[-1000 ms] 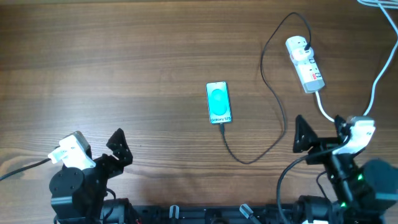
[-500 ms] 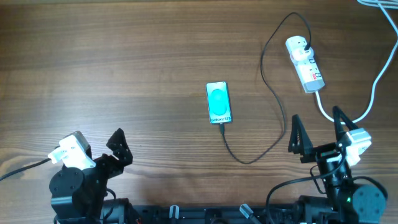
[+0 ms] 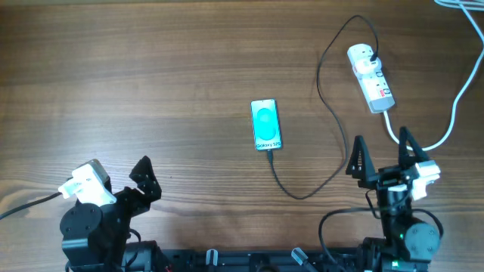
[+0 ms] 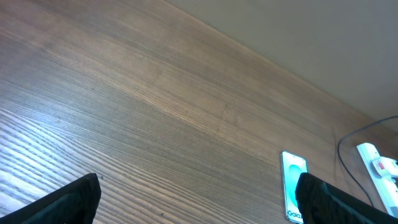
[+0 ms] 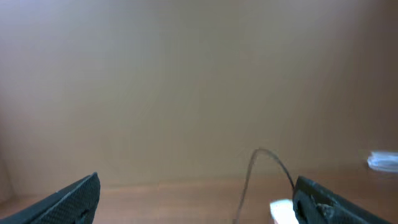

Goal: Plug charger to phone and switch on socket

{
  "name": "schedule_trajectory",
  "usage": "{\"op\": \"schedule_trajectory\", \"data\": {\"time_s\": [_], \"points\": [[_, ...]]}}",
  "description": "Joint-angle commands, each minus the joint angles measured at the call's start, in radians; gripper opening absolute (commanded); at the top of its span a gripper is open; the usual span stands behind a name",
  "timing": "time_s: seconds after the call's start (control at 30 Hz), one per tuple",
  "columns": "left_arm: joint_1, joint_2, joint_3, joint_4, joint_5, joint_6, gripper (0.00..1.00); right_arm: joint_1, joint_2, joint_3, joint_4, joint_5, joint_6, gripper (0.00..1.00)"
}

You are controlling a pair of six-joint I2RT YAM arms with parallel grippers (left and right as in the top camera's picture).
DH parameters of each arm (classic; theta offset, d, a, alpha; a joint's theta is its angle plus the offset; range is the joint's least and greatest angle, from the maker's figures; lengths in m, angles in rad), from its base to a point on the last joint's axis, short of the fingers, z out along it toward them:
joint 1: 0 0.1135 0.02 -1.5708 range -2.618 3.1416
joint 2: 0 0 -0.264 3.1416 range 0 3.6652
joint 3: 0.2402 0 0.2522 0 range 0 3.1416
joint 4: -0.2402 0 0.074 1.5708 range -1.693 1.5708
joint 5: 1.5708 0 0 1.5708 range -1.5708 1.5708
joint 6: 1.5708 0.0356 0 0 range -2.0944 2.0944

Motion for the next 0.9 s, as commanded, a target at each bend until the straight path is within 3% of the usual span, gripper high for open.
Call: {"op": "schedule_trajectory", "data": {"time_s": [0.0,0.2,0.37,0.87], "points": [[0.005,-0.006,-0.005,0.002,-0.013,0.012,1.00,0.002,-0.013,-0.004,-0.077,0.111,0.046,1.00],[0.005,-0.006,-0.005,0.002,-0.013,0.012,1.00,0.002,-0.013,-0.004,-0.298,0.209,0.046,1.00],[0.005,-0.006,-0.005,0.002,-0.013,0.012,1.00,0.002,-0.013,-0.004,-0.301,0.185,-0.085,1.00],[0.005,-0.006,-0.005,0.002,-0.013,0.012,1.00,0.002,-0.012,-0.004,-0.301,0.186,-0.083,1.00]]}}
